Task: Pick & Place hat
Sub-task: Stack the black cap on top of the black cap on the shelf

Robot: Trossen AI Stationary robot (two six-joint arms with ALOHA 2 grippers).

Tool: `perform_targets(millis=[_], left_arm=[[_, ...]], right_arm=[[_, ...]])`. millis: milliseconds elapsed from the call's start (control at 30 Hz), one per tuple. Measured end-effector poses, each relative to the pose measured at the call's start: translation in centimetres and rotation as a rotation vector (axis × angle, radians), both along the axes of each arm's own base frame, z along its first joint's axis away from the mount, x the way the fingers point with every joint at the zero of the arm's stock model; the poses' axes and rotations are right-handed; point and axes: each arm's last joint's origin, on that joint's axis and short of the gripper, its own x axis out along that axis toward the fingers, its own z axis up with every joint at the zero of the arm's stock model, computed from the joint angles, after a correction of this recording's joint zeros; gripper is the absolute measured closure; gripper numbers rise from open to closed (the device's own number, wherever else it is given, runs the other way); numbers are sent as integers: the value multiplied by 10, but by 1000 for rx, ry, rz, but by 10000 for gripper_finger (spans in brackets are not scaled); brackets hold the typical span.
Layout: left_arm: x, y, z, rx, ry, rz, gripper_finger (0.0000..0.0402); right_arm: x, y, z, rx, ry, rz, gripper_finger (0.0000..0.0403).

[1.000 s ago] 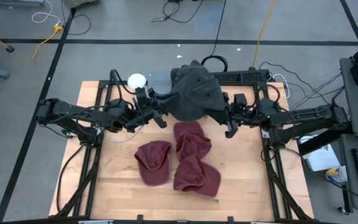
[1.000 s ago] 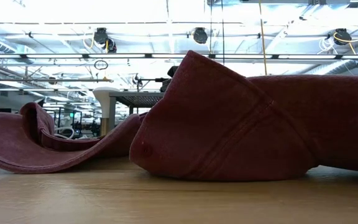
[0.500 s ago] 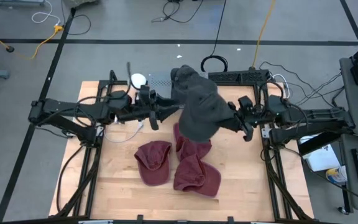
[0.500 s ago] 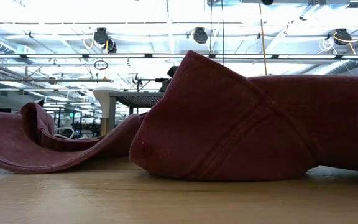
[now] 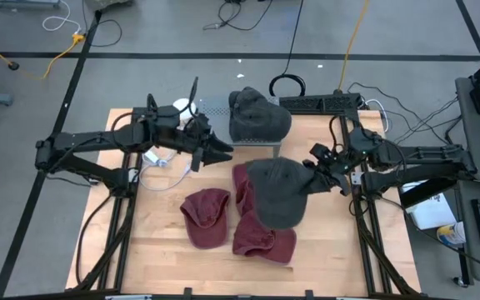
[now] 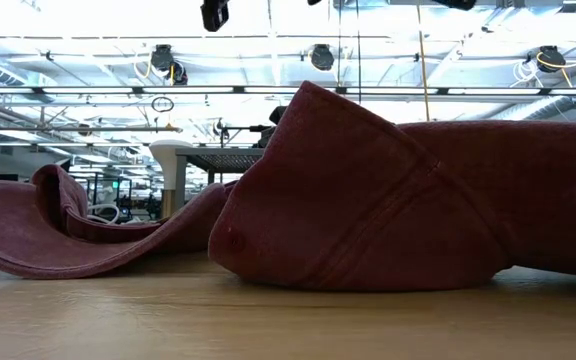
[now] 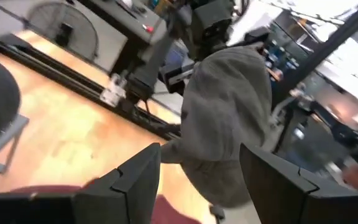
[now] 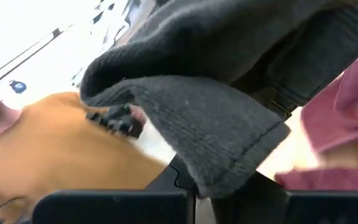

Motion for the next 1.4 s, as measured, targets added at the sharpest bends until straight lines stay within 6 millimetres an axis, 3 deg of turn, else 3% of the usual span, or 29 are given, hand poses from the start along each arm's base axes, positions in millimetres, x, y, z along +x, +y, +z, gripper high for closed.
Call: perform_targets(millis=[267, 500, 833, 1100, 1400], left_arm=[[-4, 6, -5, -45, 56, -133, 176], [-2, 7, -8, -94, 76, -138, 176], [36, -7, -22, -160, 13, -190, 176], [64, -34, -42, -202, 19, -229, 176], [81, -53, -54, -236, -8, -201, 176]], right_arm=[[-3, 4, -1, 84, 80, 187, 391], [-3, 7, -3, 126, 131, 332, 390], [17, 8, -16, 125, 171, 461, 395], [41, 8, -26, 60, 78, 497, 395], [66, 8, -41, 48, 41, 571, 395]])
